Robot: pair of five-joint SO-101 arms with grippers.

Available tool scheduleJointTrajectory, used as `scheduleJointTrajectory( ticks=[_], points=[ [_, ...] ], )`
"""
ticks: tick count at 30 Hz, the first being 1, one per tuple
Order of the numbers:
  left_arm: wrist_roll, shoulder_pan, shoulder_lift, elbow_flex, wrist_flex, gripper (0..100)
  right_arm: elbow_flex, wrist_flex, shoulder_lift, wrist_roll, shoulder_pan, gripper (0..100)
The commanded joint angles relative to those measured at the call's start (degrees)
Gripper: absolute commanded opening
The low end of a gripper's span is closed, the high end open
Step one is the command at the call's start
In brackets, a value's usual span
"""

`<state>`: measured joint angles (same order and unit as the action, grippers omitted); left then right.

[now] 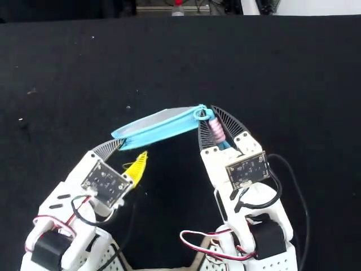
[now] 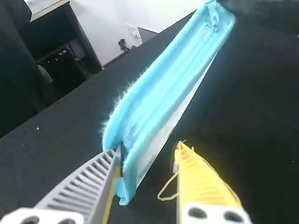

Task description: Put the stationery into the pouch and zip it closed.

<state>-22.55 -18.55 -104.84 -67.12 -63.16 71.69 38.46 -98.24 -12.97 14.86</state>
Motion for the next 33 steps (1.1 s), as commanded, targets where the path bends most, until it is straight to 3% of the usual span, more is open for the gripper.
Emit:
scheduleJointTrajectory(
  ticks=[1, 7, 11, 17, 25, 33],
  points=[
    [-0.26, -0.22, 0.35, -1.89, 3.6, 19, -1.54, 0.18, -0.4, 0.26, 0.62, 1.2],
    [-0.09, 0.57, 0.35, 0.22, 1.14, 17, -1.54, 0.18, -0.4, 0.26, 0.62, 1.2],
    [0.0, 1.36, 0.26, 2.15, -0.09, 2, -1.63, 0.18, -0.48, 0.35, 0.62, 1.2],
    [4.31, 1.63, 0.26, 1.71, 0.44, 3, -1.63, 0.18, -0.84, 0.18, -0.26, 1.2],
    [4.4, 8.75, 0.26, 2.24, -0.09, 3, -2.42, -0.26, -0.48, 0.09, -4.57, 1.2],
    [4.4, 9.36, 0.26, 2.24, -0.26, 3, -2.07, -1.41, -0.4, 0.09, -4.66, 1.2]
  ],
)
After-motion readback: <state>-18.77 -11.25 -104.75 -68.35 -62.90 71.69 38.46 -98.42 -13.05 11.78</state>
